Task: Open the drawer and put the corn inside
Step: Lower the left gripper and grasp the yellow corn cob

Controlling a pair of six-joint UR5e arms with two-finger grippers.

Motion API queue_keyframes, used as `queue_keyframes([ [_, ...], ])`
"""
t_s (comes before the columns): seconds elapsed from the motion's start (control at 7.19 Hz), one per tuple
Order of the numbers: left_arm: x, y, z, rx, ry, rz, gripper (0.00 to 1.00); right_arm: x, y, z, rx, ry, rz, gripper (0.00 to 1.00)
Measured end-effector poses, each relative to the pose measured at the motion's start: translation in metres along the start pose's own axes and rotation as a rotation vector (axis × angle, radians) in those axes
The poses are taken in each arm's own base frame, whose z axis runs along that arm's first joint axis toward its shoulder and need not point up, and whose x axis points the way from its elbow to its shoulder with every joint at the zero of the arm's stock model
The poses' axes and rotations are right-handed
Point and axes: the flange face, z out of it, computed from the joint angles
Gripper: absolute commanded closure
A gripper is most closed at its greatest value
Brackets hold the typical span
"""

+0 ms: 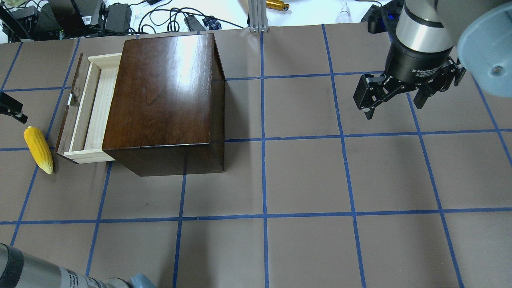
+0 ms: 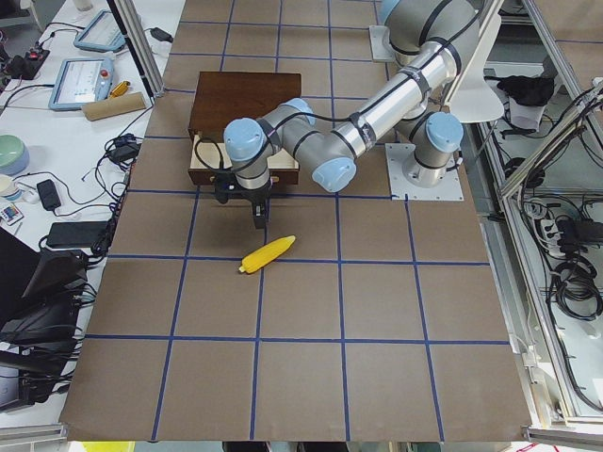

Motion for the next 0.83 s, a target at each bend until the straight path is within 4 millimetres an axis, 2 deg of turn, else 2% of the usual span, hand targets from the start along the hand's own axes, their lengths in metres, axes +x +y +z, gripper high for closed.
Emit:
queue_keyframes([
  [0.28, -0.024, -0.009, 0.04, -0.002, 0.001, 0.002, 0.0, 0.0, 0.0, 0.0, 0.0, 0.0, 0.0, 0.0],
  [0.83, -0.037, -0.022, 0.105, -0.014, 0.01, 0.05, 0.0, 0.0, 0.0, 0.0, 0.001, 0.0, 0.0, 0.0],
])
